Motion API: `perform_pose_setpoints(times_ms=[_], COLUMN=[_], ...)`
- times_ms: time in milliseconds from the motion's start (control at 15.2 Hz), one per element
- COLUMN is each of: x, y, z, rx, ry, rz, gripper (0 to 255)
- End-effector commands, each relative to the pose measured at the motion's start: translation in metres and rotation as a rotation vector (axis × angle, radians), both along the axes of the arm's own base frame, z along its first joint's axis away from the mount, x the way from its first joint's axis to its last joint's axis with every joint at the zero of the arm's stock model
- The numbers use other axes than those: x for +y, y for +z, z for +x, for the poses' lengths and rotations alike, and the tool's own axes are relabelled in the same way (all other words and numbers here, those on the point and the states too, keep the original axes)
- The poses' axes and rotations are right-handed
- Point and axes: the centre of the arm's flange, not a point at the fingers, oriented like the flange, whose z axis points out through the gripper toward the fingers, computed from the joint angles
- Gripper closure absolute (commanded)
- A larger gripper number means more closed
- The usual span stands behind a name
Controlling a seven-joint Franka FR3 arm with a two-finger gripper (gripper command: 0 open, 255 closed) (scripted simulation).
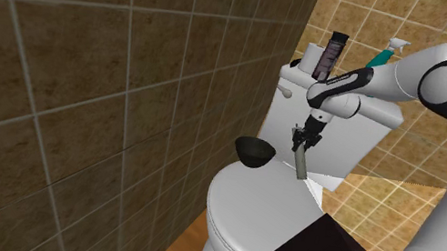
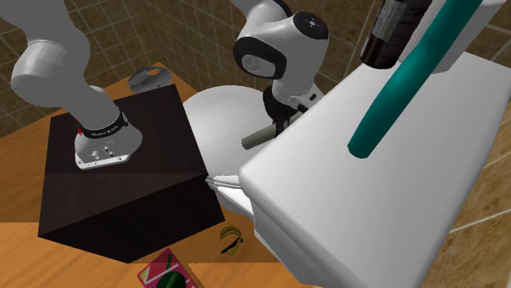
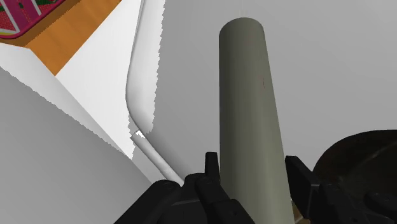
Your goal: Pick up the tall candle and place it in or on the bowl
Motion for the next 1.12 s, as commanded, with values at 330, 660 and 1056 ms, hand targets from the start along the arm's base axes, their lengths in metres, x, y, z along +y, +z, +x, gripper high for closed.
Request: perform_pose_setpoints(times_ms=[330,660,1056], x=[0.001,0.001,0.065], y=[0.038,0.061,0.059], z=[0.000,0.000,0.046], rx=[0.000,0.000,0.000], ry=[0.000,0.000,0.000], rz=[0.000,0.000,0.000], gripper=[255,255,255])
